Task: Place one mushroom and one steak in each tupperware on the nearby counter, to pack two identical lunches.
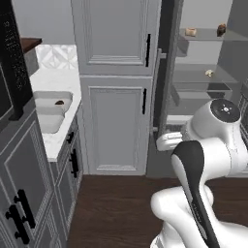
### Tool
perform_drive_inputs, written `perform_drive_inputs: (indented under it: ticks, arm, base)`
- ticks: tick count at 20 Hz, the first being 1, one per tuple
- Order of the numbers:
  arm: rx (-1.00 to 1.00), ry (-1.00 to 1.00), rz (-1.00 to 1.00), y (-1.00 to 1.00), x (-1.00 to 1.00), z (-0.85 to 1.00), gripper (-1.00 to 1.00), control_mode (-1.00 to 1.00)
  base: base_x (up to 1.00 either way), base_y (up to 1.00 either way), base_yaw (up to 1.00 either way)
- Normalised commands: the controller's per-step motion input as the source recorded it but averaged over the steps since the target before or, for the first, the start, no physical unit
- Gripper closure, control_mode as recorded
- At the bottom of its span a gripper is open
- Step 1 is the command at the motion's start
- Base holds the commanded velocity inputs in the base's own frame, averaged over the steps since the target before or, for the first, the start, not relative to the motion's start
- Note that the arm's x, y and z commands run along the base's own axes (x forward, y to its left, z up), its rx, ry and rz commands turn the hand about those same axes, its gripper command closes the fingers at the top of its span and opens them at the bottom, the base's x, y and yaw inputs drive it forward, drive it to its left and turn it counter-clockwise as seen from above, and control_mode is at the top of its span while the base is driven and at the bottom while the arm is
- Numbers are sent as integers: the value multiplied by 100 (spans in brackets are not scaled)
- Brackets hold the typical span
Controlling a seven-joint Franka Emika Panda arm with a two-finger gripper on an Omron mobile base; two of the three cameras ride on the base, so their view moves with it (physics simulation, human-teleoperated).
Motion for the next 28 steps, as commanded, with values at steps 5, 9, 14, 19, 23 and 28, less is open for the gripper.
perform_drive_inputs:
  ticks: [5, 9, 14, 19, 23, 28]
  arm:
    - [0, 0, 0, 0, 0, 0, -100, 100]
    - [0, 0, 0, 0, 0, 0, -100, 100]
    - [0, 0, 0, 0, 0, 0, -100, 100]
    - [0, 0, 0, 0, 0, 0, -100, 100]
    - [0, 0, 0, 0, 0, 0, -100, 100]
    - [0, 0, 0, 0, 0, 0, -100, 100]
  base:
    - [-34, -38, -52]
    - [57, -87, -34]
    - [100, -77, -8]
    - [100, -62, 0]
    - [99, -1, 0]
    - [97, 1, -7]
